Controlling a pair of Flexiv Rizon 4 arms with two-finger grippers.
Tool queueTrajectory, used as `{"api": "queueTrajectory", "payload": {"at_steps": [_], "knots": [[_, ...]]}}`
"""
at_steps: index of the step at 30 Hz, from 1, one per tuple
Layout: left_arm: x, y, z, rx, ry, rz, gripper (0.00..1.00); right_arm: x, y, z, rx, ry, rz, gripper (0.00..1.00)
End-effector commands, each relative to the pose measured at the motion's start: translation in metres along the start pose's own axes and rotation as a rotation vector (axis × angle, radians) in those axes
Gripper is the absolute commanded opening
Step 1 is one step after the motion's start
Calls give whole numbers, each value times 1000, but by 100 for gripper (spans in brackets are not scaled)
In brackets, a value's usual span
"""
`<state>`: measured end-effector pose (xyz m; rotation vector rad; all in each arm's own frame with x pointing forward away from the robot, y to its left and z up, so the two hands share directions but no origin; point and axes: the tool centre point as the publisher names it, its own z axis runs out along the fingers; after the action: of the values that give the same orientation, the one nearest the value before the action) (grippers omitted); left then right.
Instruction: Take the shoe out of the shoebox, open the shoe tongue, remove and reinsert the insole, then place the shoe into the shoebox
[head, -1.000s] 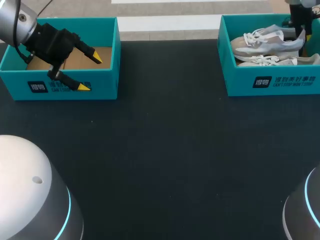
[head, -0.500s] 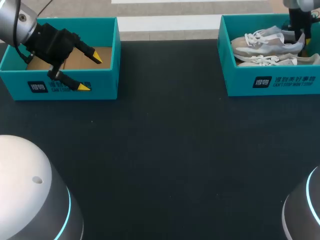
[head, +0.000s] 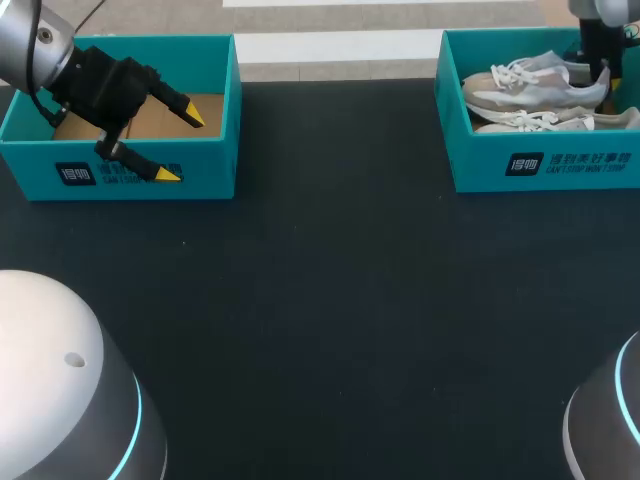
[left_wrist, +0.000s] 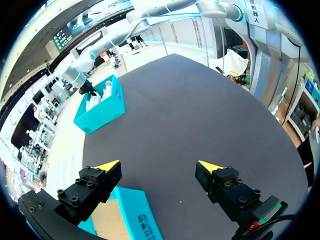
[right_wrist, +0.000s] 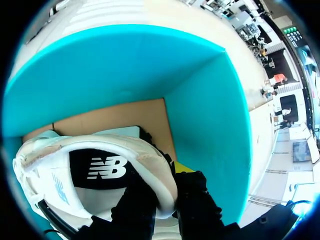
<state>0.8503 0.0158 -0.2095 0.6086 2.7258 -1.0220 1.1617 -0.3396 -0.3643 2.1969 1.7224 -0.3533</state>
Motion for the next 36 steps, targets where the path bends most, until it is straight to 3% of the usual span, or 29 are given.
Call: {"api": "queueTrajectory", "payload": {"at_steps": [1,2,4,10,36], "knots": [[1,-1,0,-4,-1,0,100,3,3,8,-1,3,-1,0],[1,-1,0,-4,-1,0,100,3,3,8,-3,3,-1,0],[1,-1,0,-4,-1,0,100,3,4,8,-10,9,3,12],[1,-1,0,-4,-1,0,100,3,5,7,-19,20,2,14],[1,-1,0,-4,-1,0,100,4,6,3,-43,58,-2,45]]}}
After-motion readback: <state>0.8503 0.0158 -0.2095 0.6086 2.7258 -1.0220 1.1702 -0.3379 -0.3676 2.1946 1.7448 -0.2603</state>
